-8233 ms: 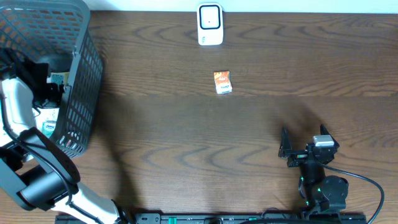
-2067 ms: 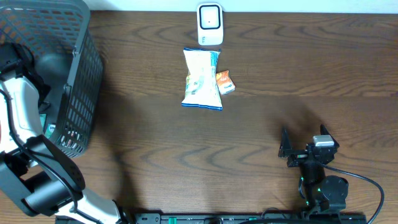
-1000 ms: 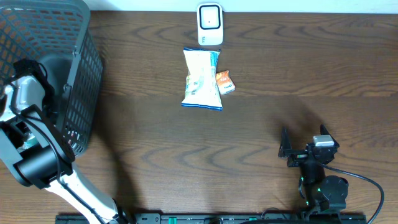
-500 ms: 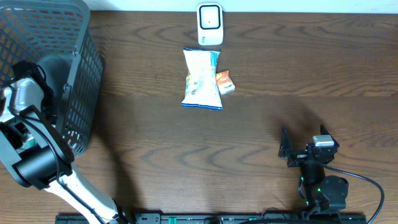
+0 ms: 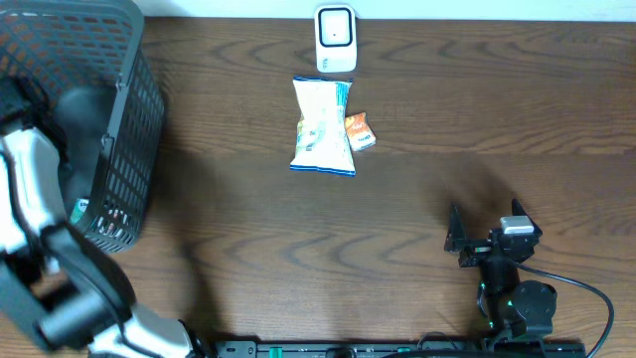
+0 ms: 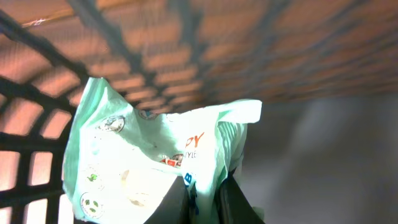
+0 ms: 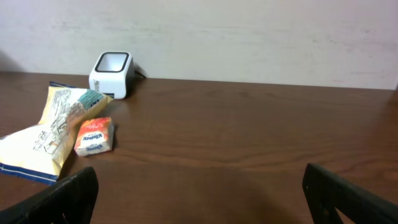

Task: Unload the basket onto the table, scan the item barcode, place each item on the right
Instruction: 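Grasp the green wipes pack in the basket with the left gripper, then carry the green wipes pack out and drop it near the scanner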

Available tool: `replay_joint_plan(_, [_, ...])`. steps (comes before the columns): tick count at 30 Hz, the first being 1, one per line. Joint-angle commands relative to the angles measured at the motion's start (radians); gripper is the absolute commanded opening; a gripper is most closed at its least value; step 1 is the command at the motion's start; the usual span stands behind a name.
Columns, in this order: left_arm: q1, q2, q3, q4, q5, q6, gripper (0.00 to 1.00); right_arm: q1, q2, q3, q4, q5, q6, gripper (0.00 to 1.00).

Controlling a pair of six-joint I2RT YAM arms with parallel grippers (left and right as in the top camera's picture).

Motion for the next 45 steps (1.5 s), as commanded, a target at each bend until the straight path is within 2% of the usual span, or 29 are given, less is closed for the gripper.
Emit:
replay_joint_plan(1, [-0.046,-0.206,0.017,0.056,0.203,0.006,0.07,-0.004,-0.005,-0.001,-0.005,0.001,0.000,0.99])
replay_joint_plan(8, [-0.187,-0.421,0.017,0.220,0.487,0.000,0.07,-0.004,-0.005,-0.001,-0.005,0.001,0.000,0.99])
replay_joint_plan(14, [-0.454,-0.426,0.016,0.333,0.580,-0.051,0.07,-0.004,-0.005,-0.001,-0.005,0.001,0.000,0.99])
replay_joint_plan(20, [-0.734,-0.283,0.016,0.459,0.576,-0.050,0.07,-0.004,-0.005,-0.001,-0.005,0.000,0.000,0.99])
replay_joint_plan(27, [-0.962,0.004,0.016,0.668,0.576,-0.035,0.07,-0.004,-0.005,-0.001,-0.005,0.001,0.000,0.99])
replay_joint_plan(33, [-1.081,0.223,0.016,0.896,0.576,-0.035,0.08,-0.004,-0.005,-0.001,-0.005,0.000,0.000,0.99])
replay_joint_plan(36, [-1.126,0.332,0.016,0.978,0.576,0.007,0.08,-0.004,-0.005,-0.001,-0.005,0.001,0.000,0.99])
replay_joint_plan(40, [-1.152,0.403,0.016,0.996,0.576,0.095,0.17,-0.004,-0.005,-0.001,-0.005,0.000,0.000,0.99])
replay_joint_plan(42, [-1.157,0.419,0.016,0.993,0.577,0.122,0.38,-0.004,-0.005,-0.001,-0.005,0.001,0.000,0.99])
replay_joint_plan(43, [-1.159,0.422,0.016,0.995,0.577,0.145,0.65,-0.004,-0.005,-0.001,-0.005,0.000,0.000,0.99])
replay_joint_plan(45, [-1.158,0.417,0.017,1.009,0.578,0.164,0.65,-0.004,-0.005,-0.001,-0.005,0.001,0.000,0.99])
